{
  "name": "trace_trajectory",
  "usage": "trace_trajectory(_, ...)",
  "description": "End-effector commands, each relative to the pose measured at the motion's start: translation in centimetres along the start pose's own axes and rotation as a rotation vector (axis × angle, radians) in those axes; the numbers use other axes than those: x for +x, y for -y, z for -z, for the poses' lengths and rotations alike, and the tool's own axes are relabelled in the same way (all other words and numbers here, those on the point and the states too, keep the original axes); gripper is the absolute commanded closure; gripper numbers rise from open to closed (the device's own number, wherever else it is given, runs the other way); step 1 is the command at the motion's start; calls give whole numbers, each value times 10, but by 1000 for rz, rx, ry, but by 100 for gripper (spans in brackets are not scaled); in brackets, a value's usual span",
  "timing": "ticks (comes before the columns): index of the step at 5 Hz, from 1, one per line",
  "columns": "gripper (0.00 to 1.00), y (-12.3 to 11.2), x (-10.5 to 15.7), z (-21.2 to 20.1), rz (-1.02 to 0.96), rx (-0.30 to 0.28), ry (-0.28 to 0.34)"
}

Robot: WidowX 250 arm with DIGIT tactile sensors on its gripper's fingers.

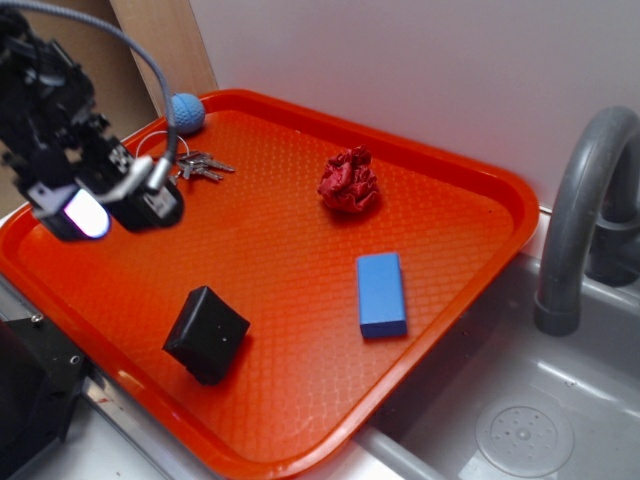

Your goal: Grab the black box.

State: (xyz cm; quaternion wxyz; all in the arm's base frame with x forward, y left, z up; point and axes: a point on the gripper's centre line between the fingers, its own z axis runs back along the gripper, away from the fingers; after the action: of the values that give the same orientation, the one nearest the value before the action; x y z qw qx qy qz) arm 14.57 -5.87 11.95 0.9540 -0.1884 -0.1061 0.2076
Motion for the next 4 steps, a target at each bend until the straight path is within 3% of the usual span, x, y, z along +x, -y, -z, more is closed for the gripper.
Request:
trace_trajectory(1, 0, 15, -22, 40, 18, -8, -89)
trace_trajectory(2, 0, 11, -31, 59, 56, 24, -105)
trace_trajectory(3, 0, 17, -24, 75, 105, 93, -97)
trace_trajectory(4, 100, 24, -23, 80, 115, 123, -110)
